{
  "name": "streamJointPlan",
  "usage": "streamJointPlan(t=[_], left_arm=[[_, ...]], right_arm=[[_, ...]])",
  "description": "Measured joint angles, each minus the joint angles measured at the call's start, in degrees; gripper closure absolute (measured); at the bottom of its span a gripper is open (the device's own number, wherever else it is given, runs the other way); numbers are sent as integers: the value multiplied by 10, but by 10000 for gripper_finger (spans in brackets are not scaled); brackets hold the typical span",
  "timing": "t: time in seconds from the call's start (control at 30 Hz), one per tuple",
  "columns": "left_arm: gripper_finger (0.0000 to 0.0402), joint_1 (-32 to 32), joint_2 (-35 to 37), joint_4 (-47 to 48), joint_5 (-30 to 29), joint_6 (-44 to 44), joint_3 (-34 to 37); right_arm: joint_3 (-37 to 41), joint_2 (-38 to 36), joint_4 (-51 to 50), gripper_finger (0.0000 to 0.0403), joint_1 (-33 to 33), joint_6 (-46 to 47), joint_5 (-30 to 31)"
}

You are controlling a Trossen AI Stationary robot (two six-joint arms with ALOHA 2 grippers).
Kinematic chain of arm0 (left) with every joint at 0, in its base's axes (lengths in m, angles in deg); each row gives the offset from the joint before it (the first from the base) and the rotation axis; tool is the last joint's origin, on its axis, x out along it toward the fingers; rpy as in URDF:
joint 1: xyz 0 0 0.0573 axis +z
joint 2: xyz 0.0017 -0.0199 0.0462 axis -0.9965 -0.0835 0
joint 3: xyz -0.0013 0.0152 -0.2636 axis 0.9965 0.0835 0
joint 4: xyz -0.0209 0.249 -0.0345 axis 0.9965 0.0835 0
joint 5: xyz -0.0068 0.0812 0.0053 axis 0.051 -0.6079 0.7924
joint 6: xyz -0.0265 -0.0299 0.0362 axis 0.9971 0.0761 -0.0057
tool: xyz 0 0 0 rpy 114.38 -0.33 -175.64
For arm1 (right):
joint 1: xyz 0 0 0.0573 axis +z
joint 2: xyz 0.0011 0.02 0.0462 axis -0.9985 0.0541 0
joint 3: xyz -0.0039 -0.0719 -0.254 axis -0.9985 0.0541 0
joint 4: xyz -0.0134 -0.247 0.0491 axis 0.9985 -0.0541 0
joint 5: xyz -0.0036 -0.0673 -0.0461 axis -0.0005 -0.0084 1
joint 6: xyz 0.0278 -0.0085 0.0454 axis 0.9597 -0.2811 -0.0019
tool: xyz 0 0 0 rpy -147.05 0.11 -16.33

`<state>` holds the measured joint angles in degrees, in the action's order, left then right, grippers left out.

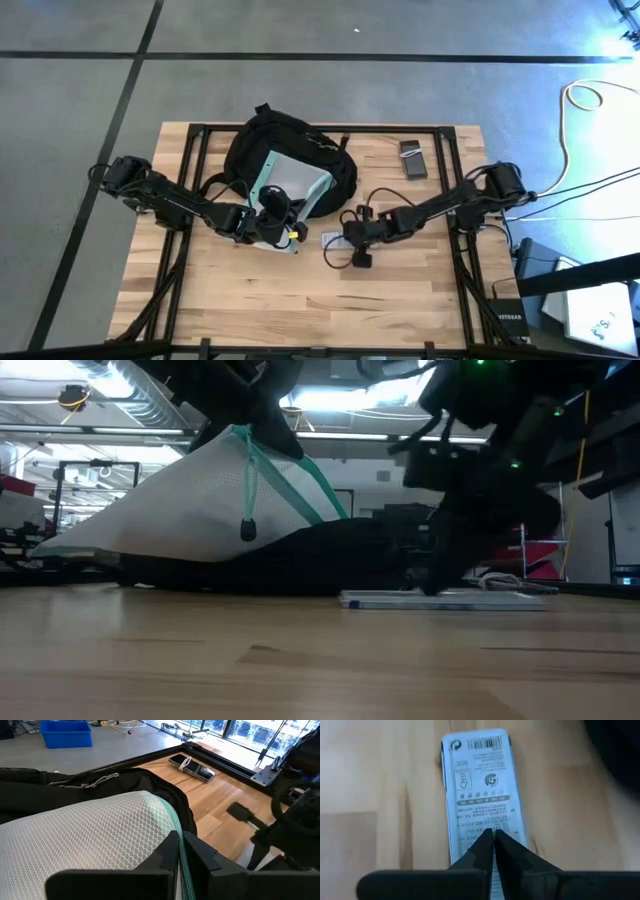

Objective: Unpack backpack
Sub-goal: Put the tin pencil case into the blue zip bag

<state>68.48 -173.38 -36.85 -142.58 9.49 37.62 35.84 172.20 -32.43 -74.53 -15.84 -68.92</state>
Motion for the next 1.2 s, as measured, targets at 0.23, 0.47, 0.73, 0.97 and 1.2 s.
streamJointPlan(t=[0.23,0.47,0.73,0.97,1.2], left_arm=[[396,0,0,0,0,0,0],[396,0,0,0,0,0,0],[396,0,0,0,0,0,0],[396,0,0,0,0,0,0],[396,0,0,0,0,0,0]], right_arm=[[3,37,57,402,-12,0,-46],[11,-9,40,402,-11,-32,-50],[10,-71,31,398,-9,-29,-51],[9,-66,8,308,5,-31,-33],[8,-65,7,133,24,-20,17]])
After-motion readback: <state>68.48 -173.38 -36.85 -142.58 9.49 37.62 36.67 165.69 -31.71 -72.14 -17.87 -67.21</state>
